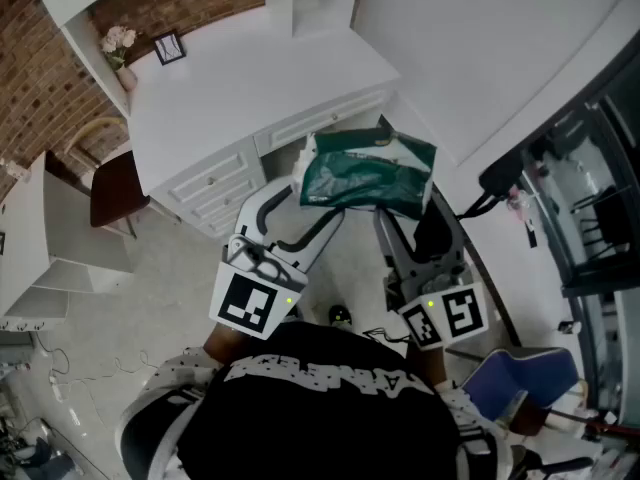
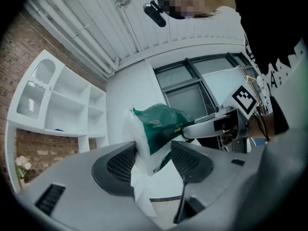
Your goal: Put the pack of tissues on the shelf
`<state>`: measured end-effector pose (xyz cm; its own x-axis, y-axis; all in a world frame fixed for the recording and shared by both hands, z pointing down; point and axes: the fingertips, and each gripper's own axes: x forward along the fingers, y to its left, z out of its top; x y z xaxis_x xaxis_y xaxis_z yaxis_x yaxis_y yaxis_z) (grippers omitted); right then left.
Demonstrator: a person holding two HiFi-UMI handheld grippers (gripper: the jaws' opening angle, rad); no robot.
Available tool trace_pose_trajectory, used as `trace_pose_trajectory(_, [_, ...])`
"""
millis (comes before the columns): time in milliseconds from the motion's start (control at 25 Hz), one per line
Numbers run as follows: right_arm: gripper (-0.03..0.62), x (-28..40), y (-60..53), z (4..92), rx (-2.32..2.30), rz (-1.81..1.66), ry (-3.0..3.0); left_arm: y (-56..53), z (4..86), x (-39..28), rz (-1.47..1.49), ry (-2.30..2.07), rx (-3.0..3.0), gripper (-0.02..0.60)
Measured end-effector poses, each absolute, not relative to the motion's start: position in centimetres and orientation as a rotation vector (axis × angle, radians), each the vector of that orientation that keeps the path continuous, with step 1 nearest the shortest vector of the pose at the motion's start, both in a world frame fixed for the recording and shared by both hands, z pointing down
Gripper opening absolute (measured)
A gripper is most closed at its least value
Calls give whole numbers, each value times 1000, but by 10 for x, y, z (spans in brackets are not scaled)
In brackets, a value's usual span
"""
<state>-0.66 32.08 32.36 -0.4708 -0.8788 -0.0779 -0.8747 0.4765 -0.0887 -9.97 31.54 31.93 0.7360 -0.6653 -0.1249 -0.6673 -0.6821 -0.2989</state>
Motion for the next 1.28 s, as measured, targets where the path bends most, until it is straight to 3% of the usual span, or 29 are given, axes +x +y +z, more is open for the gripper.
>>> trace_pose_trajectory(800, [301,-71,315,326,-1628,-44,2554,305,321,-165,54,954,-2643,259])
trace_pose_trajectory(1280, [300,-65,312,333,-1666,-65,2555,300,331,-159,62,937,-2687,259])
